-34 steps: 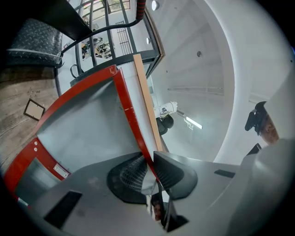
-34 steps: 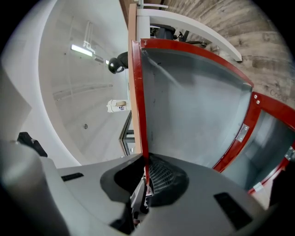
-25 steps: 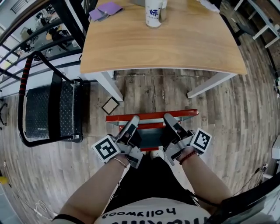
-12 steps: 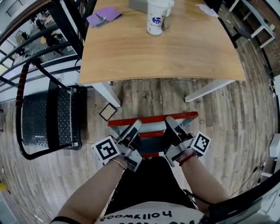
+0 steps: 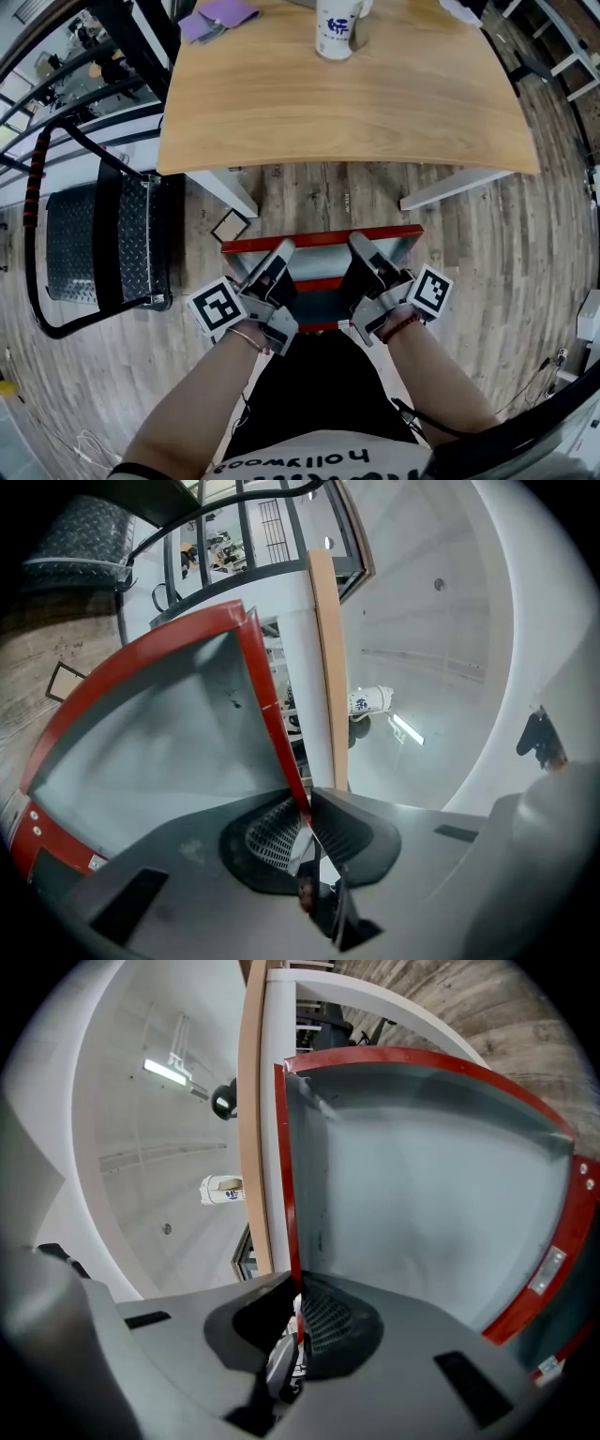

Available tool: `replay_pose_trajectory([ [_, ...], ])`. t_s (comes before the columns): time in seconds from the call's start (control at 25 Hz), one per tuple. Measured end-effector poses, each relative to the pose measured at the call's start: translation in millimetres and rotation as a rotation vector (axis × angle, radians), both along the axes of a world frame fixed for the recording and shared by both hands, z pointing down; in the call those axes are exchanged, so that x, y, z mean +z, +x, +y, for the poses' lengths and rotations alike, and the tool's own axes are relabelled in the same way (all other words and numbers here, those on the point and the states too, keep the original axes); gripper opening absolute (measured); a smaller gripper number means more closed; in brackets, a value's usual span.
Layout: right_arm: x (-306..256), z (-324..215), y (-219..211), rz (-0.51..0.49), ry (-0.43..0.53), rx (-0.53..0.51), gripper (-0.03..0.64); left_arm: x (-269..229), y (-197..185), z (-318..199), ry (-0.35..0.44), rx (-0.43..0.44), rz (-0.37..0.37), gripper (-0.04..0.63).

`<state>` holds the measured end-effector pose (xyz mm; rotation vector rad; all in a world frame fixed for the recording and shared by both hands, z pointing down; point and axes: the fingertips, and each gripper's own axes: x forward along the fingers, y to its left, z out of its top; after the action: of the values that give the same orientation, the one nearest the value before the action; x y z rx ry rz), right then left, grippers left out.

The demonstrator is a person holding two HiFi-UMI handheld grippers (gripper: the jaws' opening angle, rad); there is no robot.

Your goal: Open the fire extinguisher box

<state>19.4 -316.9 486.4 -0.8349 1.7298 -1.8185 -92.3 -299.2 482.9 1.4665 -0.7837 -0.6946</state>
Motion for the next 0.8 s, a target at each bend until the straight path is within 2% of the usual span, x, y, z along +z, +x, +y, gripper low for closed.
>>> replay_pose_trajectory([
  [0.28,2.2,-9.6,-1.5,0.018,0.008,-0.029,0.029,6.0,-3.1,-6.8,0.009,-0.016,-0.048,0.037],
  [0.8,17.8,-32.2,-3.4,0.026,0.01,-0.06,0.031,20.1,-5.1,-29.5,0.011,-0.106,-0.008,0.037],
])
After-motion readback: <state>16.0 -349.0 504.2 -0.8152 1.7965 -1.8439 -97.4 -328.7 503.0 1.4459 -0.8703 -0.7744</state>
